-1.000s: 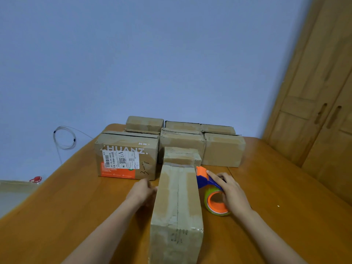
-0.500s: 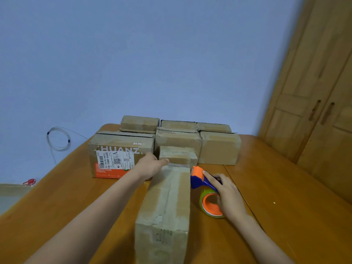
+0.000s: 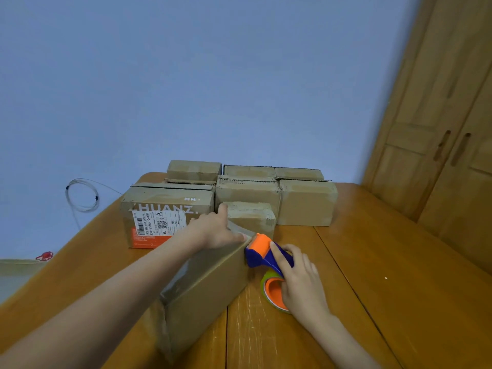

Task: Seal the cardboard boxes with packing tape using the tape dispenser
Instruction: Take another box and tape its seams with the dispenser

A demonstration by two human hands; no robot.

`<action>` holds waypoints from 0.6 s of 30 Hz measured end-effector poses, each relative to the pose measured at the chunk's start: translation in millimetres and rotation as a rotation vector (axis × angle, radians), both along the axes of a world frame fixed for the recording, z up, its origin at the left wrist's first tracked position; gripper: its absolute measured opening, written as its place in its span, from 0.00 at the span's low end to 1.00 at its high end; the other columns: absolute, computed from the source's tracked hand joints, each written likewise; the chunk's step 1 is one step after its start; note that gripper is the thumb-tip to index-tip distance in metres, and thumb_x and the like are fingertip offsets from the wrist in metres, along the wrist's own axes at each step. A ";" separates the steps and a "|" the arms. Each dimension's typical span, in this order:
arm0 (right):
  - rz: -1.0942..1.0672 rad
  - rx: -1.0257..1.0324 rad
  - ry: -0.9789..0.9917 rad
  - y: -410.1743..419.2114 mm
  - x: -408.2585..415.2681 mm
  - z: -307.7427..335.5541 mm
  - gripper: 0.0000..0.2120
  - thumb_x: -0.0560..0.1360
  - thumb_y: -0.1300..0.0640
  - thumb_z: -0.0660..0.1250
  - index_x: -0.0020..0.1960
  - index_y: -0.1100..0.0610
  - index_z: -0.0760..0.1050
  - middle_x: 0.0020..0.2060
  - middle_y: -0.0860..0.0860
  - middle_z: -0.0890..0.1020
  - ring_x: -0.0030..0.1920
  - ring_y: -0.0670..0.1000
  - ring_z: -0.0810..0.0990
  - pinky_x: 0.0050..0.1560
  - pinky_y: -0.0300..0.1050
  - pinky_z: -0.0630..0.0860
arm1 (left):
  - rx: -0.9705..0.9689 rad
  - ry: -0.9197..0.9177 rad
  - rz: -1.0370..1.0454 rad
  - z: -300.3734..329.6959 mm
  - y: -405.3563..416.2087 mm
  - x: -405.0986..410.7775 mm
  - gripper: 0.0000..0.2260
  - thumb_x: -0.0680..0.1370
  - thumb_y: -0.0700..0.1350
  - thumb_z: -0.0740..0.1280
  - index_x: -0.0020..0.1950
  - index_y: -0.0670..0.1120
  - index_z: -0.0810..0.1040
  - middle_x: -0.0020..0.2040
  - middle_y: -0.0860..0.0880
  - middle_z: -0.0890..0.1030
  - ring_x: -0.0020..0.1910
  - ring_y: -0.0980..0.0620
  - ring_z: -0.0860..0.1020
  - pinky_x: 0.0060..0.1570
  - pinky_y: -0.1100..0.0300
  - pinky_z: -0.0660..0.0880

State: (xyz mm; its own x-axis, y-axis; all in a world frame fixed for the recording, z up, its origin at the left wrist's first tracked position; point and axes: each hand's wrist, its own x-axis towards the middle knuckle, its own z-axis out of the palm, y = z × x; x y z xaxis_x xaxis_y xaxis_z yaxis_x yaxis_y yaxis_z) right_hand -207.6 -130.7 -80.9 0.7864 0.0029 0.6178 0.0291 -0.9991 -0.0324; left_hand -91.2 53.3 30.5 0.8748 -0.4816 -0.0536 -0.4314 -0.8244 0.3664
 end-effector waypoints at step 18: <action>0.068 -0.011 0.157 -11.3 -12.2 -0.6 0.55 0.52 0.60 0.84 0.73 0.51 0.61 0.65 0.52 0.66 0.56 0.56 0.78 0.41 0.40 0.80 | -0.037 -0.242 0.211 -22.1 -18.6 -27.2 0.41 0.71 0.68 0.64 0.75 0.45 0.55 0.72 0.43 0.66 0.72 0.42 0.63 0.69 0.44 0.61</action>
